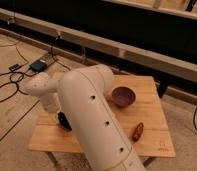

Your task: Place the eraser in the ceramic cup

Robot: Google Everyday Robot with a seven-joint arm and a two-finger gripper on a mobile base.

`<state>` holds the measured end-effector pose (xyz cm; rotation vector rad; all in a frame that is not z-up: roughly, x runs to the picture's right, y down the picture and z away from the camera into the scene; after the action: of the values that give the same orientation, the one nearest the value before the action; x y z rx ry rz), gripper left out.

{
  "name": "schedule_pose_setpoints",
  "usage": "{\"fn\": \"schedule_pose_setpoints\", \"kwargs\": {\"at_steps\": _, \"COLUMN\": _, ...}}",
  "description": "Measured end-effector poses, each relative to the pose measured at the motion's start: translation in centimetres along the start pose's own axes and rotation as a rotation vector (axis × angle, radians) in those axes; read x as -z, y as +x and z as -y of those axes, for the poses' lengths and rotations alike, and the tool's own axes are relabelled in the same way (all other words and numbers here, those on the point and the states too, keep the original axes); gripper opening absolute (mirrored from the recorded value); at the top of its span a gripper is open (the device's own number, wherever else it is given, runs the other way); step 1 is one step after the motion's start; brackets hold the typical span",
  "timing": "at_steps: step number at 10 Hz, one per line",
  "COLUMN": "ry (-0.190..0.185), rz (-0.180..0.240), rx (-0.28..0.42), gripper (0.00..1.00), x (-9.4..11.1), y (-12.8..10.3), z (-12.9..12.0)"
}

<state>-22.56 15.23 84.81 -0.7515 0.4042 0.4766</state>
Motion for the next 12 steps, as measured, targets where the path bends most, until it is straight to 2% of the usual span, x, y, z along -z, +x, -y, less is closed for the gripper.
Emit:
{"fn": "schedule_pose_setpoints", "kwargs": {"at_steps": 2, "ry": 0.022, "rz": 0.096, "rx": -0.029, "gripper": 0.00, "x": 3.2, "y": -1.2, "z": 1.4}}
{"fn": "schedule_pose_setpoints", "kwargs": {"at_steps": 3, "ry": 0.031, "rz": 0.163, "rx": -0.046, "gripper": 0.00, "x": 5.4, "y": -1.9, "z": 2.1}}
{"fn": "schedule_pose_setpoints", "kwargs": {"at_steps": 6, "ry": 0.040, "rz": 0.304, "rx": -0.085, "gripper": 0.00, "x": 9.4, "y": -3.5, "z": 3.9}}
{"fn": "schedule_pose_setpoints", "kwargs": {"at_steps": 10, "ry": 0.046, "rz": 0.435, "rx": -0.131, "gripper": 0.00, "x": 12.2, "y": -4.1, "z": 6.6}}
{"fn": "schedule_pose_setpoints", "kwargs": {"at_steps": 12, "ry": 0.015, "rz": 0.501, "rx": -0.143, "gripper": 0.00, "x": 13.6, "y": -4.3, "z": 7.0}}
